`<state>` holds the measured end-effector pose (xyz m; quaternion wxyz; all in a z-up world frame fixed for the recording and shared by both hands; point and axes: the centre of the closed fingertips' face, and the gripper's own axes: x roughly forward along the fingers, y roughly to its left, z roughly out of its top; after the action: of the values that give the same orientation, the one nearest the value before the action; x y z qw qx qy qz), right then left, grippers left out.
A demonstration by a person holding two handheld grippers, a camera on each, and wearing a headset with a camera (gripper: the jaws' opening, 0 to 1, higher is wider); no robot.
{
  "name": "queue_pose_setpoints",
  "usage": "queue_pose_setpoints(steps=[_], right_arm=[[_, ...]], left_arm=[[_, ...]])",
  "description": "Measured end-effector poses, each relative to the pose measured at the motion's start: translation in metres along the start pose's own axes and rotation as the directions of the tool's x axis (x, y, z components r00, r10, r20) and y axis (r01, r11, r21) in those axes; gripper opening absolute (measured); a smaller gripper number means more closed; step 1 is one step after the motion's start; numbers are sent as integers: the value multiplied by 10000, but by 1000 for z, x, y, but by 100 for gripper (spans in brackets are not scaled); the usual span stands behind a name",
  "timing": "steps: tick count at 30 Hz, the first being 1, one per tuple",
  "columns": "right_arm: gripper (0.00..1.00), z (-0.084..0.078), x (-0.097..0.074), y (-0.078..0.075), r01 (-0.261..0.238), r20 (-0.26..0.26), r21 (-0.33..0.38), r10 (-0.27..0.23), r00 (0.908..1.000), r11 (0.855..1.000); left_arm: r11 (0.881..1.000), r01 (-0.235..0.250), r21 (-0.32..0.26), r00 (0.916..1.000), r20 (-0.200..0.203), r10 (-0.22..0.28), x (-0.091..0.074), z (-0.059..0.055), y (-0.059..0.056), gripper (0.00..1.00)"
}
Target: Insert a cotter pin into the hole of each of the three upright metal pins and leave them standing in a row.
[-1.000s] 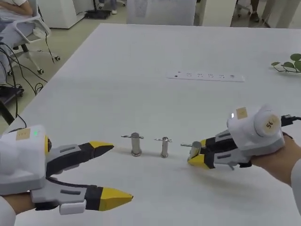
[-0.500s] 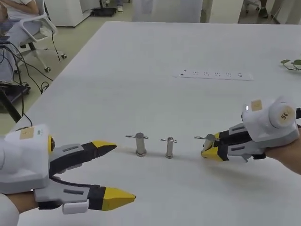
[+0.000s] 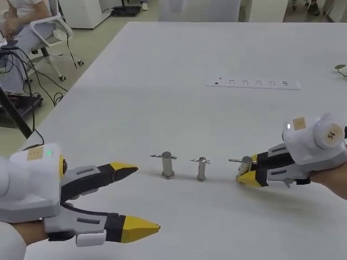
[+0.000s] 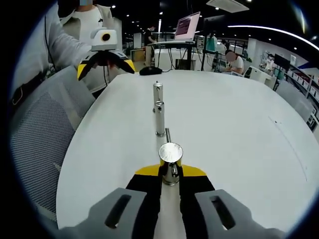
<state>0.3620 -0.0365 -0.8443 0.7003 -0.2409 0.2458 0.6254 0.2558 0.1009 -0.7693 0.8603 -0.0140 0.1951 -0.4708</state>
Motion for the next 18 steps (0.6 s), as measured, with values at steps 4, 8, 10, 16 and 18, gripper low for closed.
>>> queue_pose_setpoints(steps=[4, 8, 10, 16, 18], right_arm=[[13, -4, 0, -1, 36, -22, -8, -36, 10000, 10000], [14, -4, -1, -1, -22, 138, 25, 22, 9999, 10000], [14, -4, -1, 0, -105, 245, -45, 106, 9996, 9999], [15, -3, -1, 2, -280, 378, -10, 280, 9989, 9996], [15, -3, -1, 3, -281, 404, -12, 281, 9988, 9996]], left_arm=[[10000, 12, -13, 10000, -13, -12, 1, 0, -1, 78], [10000, 3, -20, 10000, -29, -3, 1, 0, -1, 78], [10000, 4, -13, 10000, -42, -4, 1, 0, -1, 78], [10000, -39, -31, 10000, -76, 38, 1, -1, -1, 78], [10000, -54, -39, 10000, -71, 53, 1, -1, -1, 78]])
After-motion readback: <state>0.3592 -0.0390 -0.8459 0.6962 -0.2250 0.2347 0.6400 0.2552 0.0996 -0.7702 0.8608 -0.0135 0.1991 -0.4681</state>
